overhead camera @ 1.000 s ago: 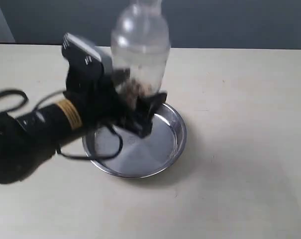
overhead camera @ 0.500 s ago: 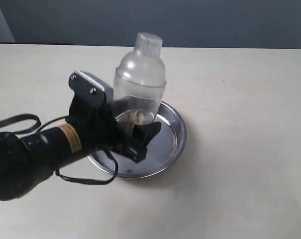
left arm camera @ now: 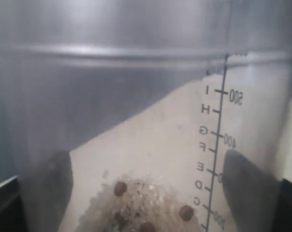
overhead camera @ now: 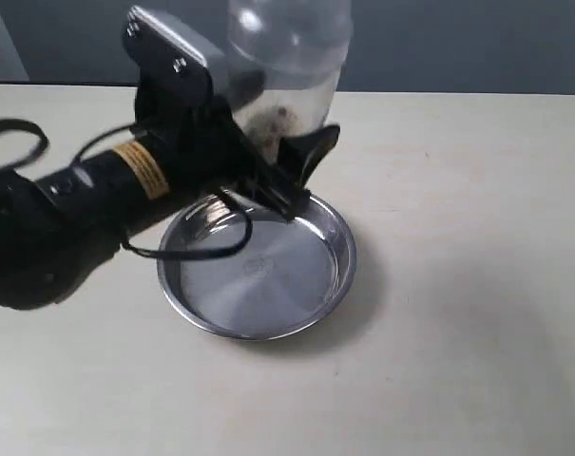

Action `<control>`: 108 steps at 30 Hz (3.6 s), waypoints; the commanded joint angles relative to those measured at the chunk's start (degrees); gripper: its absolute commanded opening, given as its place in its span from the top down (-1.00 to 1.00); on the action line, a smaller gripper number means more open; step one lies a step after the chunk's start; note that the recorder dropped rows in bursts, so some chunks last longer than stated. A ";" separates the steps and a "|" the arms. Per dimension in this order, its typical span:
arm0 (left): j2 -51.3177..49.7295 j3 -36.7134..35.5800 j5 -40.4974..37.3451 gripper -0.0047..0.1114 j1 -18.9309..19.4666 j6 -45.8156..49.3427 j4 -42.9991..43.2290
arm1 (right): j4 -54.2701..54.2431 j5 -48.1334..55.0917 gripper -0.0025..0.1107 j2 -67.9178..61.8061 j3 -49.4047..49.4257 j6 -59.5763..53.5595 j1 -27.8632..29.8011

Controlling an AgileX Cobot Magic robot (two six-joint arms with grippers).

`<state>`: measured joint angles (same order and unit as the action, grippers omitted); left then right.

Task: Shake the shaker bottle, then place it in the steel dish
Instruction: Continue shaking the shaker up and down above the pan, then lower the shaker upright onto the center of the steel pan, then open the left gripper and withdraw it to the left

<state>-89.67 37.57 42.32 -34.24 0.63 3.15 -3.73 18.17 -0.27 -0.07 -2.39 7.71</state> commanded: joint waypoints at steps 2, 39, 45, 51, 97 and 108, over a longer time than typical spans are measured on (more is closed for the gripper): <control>-11.43 -3.14 18.19 0.91 0.00 1.55 -3.90 | -0.04 -0.73 0.97 0.27 0.07 -0.11 0.20; -33.67 -1.26 27.65 0.91 0.00 -3.74 -9.75 | -0.04 -0.73 0.97 0.27 0.07 -0.11 0.20; -32.64 -2.76 27.65 0.83 0.00 -4.95 -9.62 | -0.04 -0.73 0.97 0.27 0.07 -0.11 0.20; -32.41 -2.76 27.65 0.14 0.00 -7.78 -9.79 | -0.04 -0.73 0.97 0.27 0.07 -0.11 0.20; 43.23 -29.35 11.39 -0.83 0.24 27.22 -23.20 | -0.04 -0.73 0.97 0.27 0.07 -0.11 0.20; 61.44 -29.35 -10.55 -0.15 2.40 73.63 -67.62 | -0.04 -0.73 0.97 0.27 0.07 -0.11 0.20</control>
<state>-29.14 8.71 32.90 -32.07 66.75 -57.59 -3.73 18.17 -0.27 -0.07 -2.39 7.71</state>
